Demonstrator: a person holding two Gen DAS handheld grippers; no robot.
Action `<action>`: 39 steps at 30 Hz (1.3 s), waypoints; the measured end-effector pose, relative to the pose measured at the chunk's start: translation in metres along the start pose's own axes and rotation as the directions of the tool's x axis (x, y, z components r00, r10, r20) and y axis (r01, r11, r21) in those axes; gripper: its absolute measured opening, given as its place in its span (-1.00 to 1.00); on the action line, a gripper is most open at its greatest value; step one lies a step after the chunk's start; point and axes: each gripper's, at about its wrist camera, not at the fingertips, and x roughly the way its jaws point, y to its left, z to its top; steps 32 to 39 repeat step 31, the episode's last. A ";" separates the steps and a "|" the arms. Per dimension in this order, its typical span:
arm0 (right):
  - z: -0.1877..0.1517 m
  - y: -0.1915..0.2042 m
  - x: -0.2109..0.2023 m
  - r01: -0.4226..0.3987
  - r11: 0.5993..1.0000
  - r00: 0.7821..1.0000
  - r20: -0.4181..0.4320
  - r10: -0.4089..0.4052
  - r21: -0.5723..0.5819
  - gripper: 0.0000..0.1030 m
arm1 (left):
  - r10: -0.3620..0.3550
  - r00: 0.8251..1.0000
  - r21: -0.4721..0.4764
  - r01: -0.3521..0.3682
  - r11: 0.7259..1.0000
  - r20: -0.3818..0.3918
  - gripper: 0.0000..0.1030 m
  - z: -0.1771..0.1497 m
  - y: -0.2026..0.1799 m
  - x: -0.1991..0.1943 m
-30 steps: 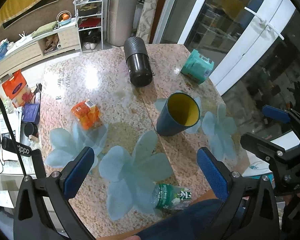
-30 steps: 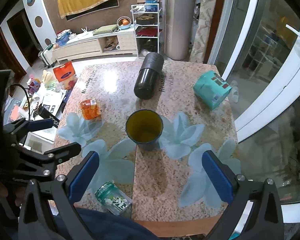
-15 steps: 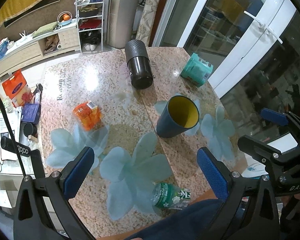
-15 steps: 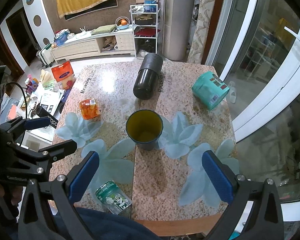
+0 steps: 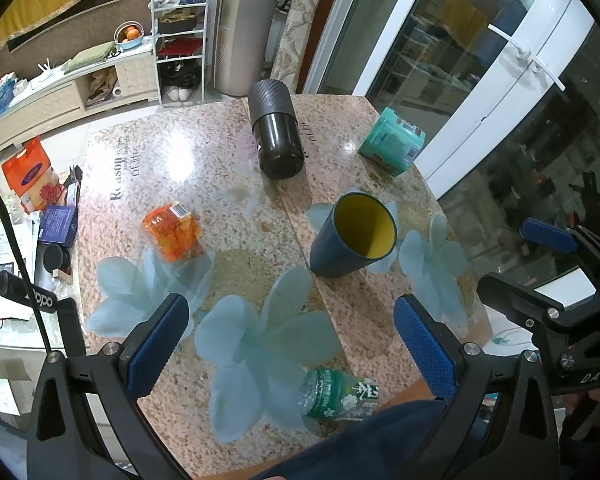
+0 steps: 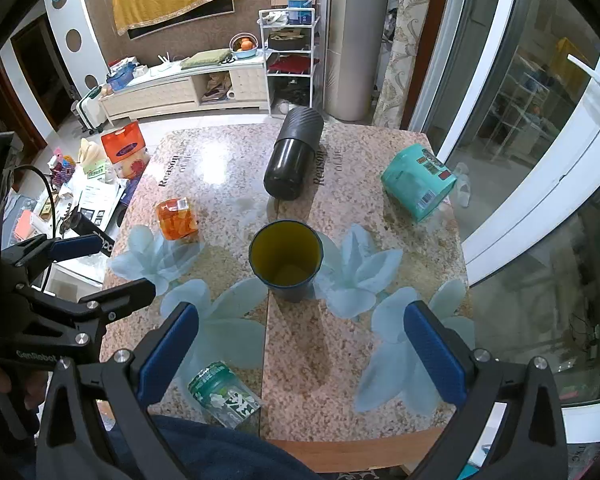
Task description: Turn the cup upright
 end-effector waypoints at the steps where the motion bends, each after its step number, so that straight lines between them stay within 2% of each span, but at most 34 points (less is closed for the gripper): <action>1: 0.000 0.000 0.000 -0.001 1.000 1.000 0.001 0.001 0.000 1.00 | 0.001 1.000 0.000 -0.001 1.000 0.002 1.00 0.000 0.000 0.000; 25: -0.001 0.002 -0.002 0.000 1.000 1.000 0.000 0.000 -0.003 1.00 | 0.001 1.000 0.002 -0.001 1.000 0.008 1.00 0.001 0.002 0.000; 39: -0.001 0.002 -0.003 -0.002 1.000 1.000 -0.004 0.002 -0.001 1.00 | -0.023 0.999 0.007 0.023 1.000 0.022 1.00 0.001 0.003 -0.002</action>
